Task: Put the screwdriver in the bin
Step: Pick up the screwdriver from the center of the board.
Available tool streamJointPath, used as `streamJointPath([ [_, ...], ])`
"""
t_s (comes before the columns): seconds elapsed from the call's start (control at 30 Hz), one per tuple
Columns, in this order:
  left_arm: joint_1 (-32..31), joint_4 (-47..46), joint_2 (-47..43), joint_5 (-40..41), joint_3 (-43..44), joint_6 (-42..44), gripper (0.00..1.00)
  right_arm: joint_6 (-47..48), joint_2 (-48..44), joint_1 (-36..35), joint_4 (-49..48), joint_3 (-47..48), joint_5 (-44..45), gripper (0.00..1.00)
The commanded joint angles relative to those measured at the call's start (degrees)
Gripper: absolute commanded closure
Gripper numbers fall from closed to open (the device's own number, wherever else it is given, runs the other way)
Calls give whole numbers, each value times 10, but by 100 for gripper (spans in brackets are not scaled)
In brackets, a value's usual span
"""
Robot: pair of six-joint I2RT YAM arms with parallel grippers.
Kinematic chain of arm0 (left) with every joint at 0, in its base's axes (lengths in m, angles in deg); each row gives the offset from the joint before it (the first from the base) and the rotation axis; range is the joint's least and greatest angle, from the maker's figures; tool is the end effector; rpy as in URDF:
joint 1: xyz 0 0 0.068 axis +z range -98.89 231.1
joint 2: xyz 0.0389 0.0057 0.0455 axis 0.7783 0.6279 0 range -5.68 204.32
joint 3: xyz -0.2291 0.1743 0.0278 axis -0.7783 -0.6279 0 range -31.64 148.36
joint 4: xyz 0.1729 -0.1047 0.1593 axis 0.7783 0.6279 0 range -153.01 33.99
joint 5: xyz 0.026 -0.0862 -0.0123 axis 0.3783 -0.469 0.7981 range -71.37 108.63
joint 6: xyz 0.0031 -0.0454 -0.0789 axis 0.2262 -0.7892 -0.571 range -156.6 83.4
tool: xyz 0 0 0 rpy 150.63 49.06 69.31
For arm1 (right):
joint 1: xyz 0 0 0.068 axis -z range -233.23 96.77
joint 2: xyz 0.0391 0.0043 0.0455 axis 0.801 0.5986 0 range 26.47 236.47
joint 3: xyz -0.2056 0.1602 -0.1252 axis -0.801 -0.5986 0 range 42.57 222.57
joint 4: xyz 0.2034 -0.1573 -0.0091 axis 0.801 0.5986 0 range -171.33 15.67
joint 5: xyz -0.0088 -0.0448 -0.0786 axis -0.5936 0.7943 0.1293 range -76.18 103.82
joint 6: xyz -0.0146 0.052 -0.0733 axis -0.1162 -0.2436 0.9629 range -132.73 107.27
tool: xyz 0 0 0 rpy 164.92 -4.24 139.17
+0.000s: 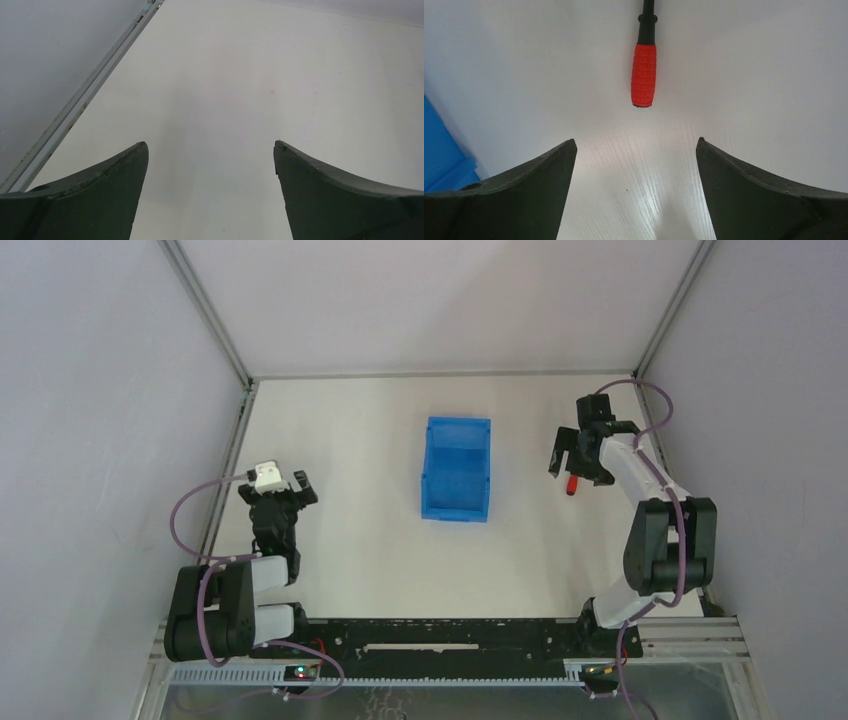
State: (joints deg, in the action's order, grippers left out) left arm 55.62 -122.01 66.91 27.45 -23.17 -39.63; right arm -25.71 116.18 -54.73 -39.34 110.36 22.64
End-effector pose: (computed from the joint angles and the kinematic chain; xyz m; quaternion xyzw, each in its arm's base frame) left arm 0.2472 0.0320 0.1774 -0.1002 0.7308 0.0655 0.6720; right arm 0.3323 -0.0038 0.2214 0.1143 0.9647 -0.0460 0.2327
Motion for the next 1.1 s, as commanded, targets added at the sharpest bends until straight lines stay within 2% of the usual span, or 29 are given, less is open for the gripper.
streamJointPath([
  [0.0,-4,-16,-6,7,23,10,0,13,38,8,-18,34,-5,3],
  [0.3,-4,-16,-7,6,23,10,0,15,98,29,-45,41,-10,4],
  [0.73,-4,-16,-6,6,23,9,0,15,154,44,-78,41,-31,11],
  [1.07,-4,-16,-6,6,23,9,0,14,193,48,-80,41,-42,24],
])
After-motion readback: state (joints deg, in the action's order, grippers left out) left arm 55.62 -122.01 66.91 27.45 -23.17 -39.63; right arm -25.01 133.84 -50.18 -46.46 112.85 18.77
